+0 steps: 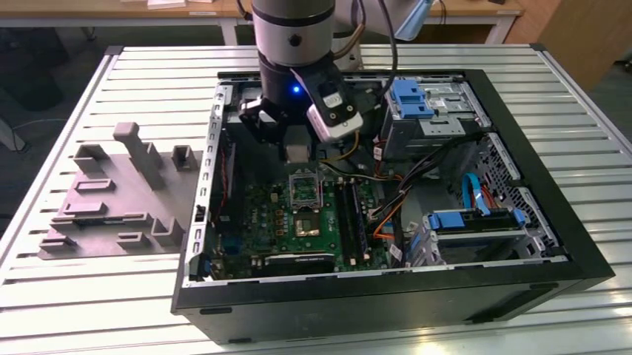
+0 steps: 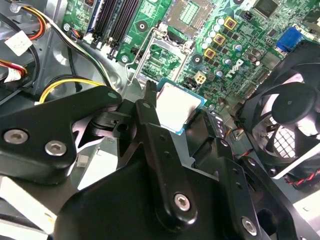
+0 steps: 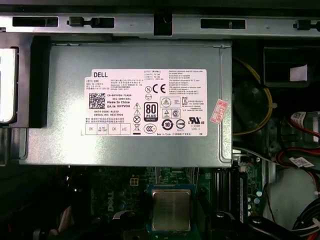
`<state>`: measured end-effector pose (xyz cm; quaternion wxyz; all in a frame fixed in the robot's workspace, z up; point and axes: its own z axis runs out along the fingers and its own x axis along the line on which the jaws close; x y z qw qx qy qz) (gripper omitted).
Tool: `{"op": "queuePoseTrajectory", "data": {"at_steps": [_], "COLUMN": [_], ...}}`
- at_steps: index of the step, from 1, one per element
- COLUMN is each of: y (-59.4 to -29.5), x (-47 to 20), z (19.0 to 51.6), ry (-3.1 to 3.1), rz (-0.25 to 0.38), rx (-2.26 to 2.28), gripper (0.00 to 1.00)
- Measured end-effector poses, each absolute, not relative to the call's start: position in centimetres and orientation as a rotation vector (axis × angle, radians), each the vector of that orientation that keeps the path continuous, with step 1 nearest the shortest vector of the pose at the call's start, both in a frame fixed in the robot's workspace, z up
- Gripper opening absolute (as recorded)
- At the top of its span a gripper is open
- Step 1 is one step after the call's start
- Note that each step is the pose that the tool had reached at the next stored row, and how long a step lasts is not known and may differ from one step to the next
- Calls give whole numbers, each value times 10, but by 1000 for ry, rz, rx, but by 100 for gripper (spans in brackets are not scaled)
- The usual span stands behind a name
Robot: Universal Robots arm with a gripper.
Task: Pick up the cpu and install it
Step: 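Place the cpu into insertion slot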
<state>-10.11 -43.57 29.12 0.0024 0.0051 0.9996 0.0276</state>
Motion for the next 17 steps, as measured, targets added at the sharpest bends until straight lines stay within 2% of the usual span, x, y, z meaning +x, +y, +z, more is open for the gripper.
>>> {"op": "queuePoseTrajectory", "data": {"at_steps": [17], "y": [-440], "x": [-101], "z": [272], "ry": [3134], "rz": [87], "rx": [16], "gripper": [47]}}
